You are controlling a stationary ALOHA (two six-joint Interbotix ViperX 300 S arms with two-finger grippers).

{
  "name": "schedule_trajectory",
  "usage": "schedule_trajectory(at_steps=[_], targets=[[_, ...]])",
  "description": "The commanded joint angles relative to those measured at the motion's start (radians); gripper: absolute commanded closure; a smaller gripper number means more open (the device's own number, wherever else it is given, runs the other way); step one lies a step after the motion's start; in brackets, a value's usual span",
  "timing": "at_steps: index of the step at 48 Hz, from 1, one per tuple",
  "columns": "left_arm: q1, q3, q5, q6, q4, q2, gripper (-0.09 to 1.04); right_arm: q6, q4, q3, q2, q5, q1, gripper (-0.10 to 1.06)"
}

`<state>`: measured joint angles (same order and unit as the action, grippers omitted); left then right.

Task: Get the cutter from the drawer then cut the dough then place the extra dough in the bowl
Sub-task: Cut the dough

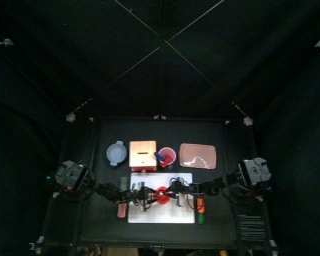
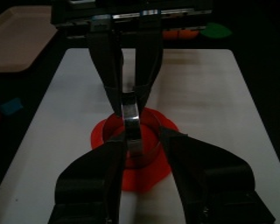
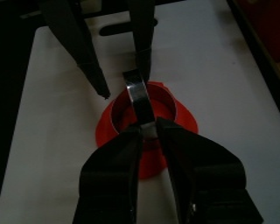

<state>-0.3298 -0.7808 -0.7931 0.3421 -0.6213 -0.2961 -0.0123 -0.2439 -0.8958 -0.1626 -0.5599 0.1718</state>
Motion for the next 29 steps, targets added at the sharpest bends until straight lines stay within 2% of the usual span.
schedule_trajectory(at_steps=[1, 11, 29], targets=[[0.002, 0.006, -0.005, 0.005, 0.011, 0.037, 0.19, -0.003, 0.000, 0.006, 0.008, 0.011, 0.000, 0.36], [0.002, -0.009, -0.005, 0.005, 0.011, 0.060, 0.19, -0.002, 0.003, 0.009, 0.008, 0.014, 0.000, 0.36], [0.000, -0.058, -0.005, 0.003, 0.009, 0.115, 0.19, -0.003, 0.048, 0.023, 0.021, 0.029, -0.005, 0.36]])
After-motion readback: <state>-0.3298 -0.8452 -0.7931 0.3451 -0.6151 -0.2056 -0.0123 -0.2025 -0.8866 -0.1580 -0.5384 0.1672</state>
